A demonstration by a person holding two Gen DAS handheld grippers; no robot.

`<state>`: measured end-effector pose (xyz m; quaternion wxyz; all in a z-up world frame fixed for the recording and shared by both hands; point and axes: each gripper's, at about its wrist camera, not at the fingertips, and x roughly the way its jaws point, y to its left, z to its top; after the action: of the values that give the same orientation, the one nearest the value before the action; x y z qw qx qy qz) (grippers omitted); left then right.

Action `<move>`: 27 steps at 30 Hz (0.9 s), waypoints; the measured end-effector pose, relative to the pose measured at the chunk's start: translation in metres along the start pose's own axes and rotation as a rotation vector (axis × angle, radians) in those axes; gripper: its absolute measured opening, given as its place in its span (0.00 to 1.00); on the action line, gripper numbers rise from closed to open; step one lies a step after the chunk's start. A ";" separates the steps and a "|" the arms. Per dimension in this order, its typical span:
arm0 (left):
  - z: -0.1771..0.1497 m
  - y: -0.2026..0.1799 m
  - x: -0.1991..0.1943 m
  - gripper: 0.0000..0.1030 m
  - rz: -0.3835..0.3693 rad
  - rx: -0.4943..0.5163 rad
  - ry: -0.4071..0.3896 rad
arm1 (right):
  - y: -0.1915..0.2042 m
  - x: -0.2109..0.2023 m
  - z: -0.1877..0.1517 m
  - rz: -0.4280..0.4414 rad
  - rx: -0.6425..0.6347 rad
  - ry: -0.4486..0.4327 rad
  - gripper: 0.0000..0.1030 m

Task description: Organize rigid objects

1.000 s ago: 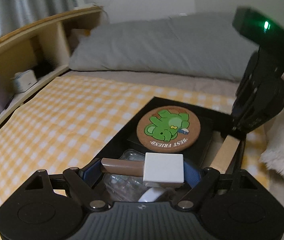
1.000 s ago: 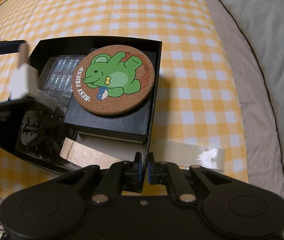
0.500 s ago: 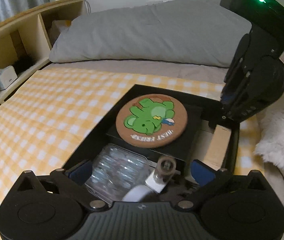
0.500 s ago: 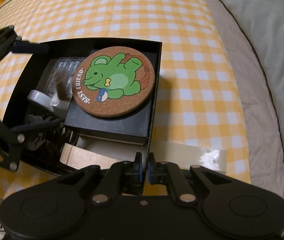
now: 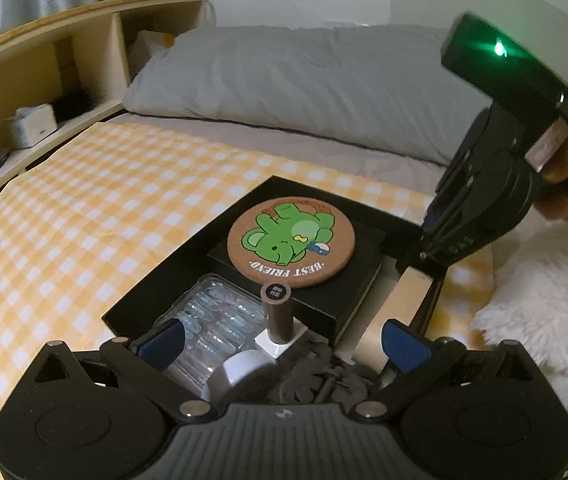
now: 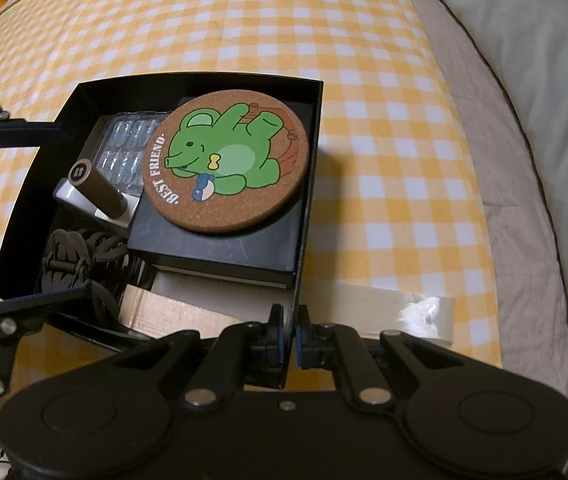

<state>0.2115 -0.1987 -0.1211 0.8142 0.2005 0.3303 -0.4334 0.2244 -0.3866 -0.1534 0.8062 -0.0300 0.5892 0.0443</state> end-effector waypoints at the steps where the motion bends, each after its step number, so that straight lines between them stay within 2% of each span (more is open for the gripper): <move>1: 0.000 0.000 -0.003 1.00 0.006 -0.012 -0.002 | 0.000 0.000 0.000 0.000 0.000 0.000 0.07; 5: 0.002 0.002 -0.014 1.00 0.038 -0.079 -0.008 | 0.000 -0.001 0.000 0.000 0.001 0.000 0.07; 12: -0.004 0.004 -0.037 1.00 0.077 -0.263 -0.017 | -0.001 0.000 0.000 -0.001 0.004 0.000 0.07; 20: -0.012 -0.001 -0.059 1.00 0.132 -0.358 -0.010 | -0.004 -0.001 -0.003 -0.008 0.018 -0.008 0.09; 23: -0.013 -0.005 -0.068 1.00 0.146 -0.382 -0.008 | -0.005 -0.006 -0.005 -0.030 0.028 -0.015 0.19; 25: -0.014 -0.009 -0.073 1.00 0.158 -0.383 -0.009 | -0.006 -0.017 -0.007 -0.061 0.035 -0.039 0.37; 27: -0.014 -0.013 -0.078 1.00 0.166 -0.382 -0.009 | -0.003 -0.031 -0.009 -0.074 0.032 -0.076 0.48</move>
<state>0.1637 -0.1524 -0.0759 0.8719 0.0672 0.3852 -0.2949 0.2068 -0.3913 -0.1270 0.8296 -0.0373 0.5571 0.0063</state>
